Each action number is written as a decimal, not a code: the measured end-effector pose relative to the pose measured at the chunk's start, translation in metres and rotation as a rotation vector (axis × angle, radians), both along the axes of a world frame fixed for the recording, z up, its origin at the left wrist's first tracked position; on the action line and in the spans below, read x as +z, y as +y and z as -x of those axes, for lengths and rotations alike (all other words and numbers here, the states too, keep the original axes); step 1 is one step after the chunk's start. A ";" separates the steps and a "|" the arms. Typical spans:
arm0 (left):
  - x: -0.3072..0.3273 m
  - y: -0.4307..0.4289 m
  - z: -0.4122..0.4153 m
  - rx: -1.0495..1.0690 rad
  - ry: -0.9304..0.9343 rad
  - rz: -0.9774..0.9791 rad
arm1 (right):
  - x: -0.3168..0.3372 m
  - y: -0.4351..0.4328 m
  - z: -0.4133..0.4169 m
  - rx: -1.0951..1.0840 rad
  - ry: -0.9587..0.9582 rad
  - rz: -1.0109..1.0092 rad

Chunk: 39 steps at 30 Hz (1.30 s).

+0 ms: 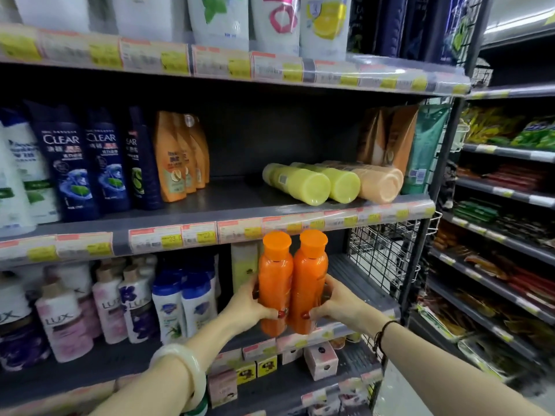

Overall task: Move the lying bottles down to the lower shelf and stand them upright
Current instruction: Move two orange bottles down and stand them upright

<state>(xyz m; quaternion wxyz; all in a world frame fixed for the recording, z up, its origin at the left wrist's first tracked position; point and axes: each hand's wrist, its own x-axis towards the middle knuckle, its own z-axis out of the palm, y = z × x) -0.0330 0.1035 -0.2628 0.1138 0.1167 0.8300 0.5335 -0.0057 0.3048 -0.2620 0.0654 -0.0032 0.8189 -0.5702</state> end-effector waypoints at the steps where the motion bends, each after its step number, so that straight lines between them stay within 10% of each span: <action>1: -0.004 0.006 0.003 0.010 0.003 -0.009 | -0.004 0.006 0.004 -0.001 0.000 -0.002; 39: -0.059 0.146 0.073 0.390 0.080 -0.002 | -0.070 0.111 0.114 0.024 0.024 0.090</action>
